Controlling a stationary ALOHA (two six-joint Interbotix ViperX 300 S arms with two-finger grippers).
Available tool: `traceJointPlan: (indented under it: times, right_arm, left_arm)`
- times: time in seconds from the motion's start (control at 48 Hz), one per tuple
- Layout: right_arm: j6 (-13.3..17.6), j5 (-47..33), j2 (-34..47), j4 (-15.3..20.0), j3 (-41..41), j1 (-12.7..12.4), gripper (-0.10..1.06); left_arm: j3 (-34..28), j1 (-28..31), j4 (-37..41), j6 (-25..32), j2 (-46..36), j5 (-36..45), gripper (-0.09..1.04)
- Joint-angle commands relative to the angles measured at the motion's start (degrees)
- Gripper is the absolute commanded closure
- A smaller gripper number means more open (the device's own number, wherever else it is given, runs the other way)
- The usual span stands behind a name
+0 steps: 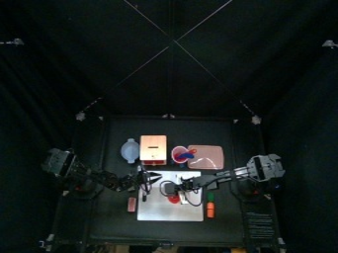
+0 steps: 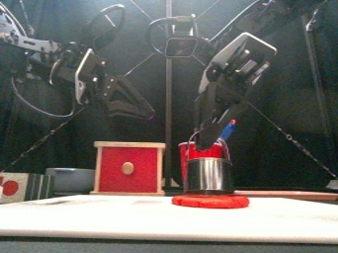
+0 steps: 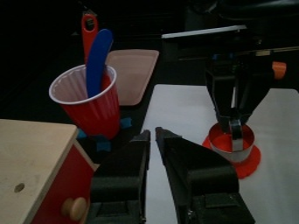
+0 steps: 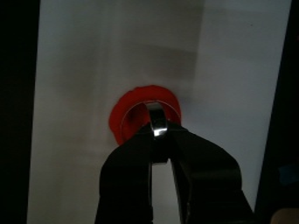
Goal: Get the cutter from the drawer then cut the dough then place the extra dough in the bowl
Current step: Cut the dough
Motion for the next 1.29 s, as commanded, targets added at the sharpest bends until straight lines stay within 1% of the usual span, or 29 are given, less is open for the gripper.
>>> traceJointPlan:
  times: [0.021,0.125,0.25,0.292,0.354,0.479,0.583,0.646,0.771,0.854,0.917,1.021,1.125,1.229,1.292]
  right_arm:
    - [0.1,-0.4,-0.5,0.0,-1.1,0.4,0.52]
    - [-0.2,-0.8,0.1,-0.8,-1.0,0.6,0.52]
    - [0.2,-1.2,0.8,-5.1,-0.6,1.8,0.51]
    - [0.2,-1.2,1.0,-6.1,-0.4,2.0,0.51]
    - [0.2,-1.3,1.1,-6.5,-0.5,2.2,0.48]
    - [0.9,-1.7,1.1,-6.3,-0.5,2.3,0.39]
    - [2.5,-2.0,1.1,-6.6,-0.4,2.2,0.26]
    - [3.6,-2.2,0.9,-6.9,-0.4,2.1,0.2]
    - [4.7,-3.8,-0.2,-7.4,-0.4,2.2,0.14]
    - [4.7,-6.6,-2.1,-7.3,0.3,2.3,0.13]
    - [4.7,-8.9,-3.9,-7.4,1.4,2.1,0.13]
    - [4.7,-14.9,-7.6,-7.4,5.9,1.9,0.13]
    - [4.5,-22.3,-10.8,-7.6,11.3,1.1,0.13]
    - [4.5,-31.8,-13.4,-7.6,17.0,-0.2,0.13]
    - [3.7,-38.3,-14.6,-7.8,20.5,-0.8,0.13]
  left_arm:
    - [-0.6,0.2,0.0,0.1,-0.4,-0.5,0.37]
    - [-0.6,0.0,0.0,0.1,-0.4,-0.5,0.37]
    - [-0.6,0.2,0.0,0.1,-0.4,-0.5,0.37]
    - [-0.5,0.0,0.1,0.2,-0.4,-0.5,0.36]
    - [-0.4,0.2,0.2,0.2,-0.4,-0.5,0.35]
    - [-0.5,0.0,0.1,0.1,-0.3,-0.5,0.35]
    - [-0.6,-0.2,0.0,0.0,-0.3,-0.5,0.34]
    - [-0.8,-0.4,0.0,0.0,-0.3,-0.5,0.32]
    - [-1.3,-1.5,-0.1,-0.7,0.0,-0.6,0.24]
    - [-1.7,-2.3,-0.1,-2.1,0.6,-0.5,0.17]
    - [-2.1,-3.0,-0.1,-4.2,1.6,-0.6,0.1]
    - [-3.2,-4.4,-0.2,-8.2,3.6,-1.2,0.02]
    - [-4.7,-6.8,-0.2,-12.2,6.5,-3.5,-0.02]
    - [-6.7,-9.1,-0.2,-15.4,10.2,-7.5,-0.02]
    - [-8.5,-10.3,-0.4,-16.5,12.8,-9.8,-0.02]
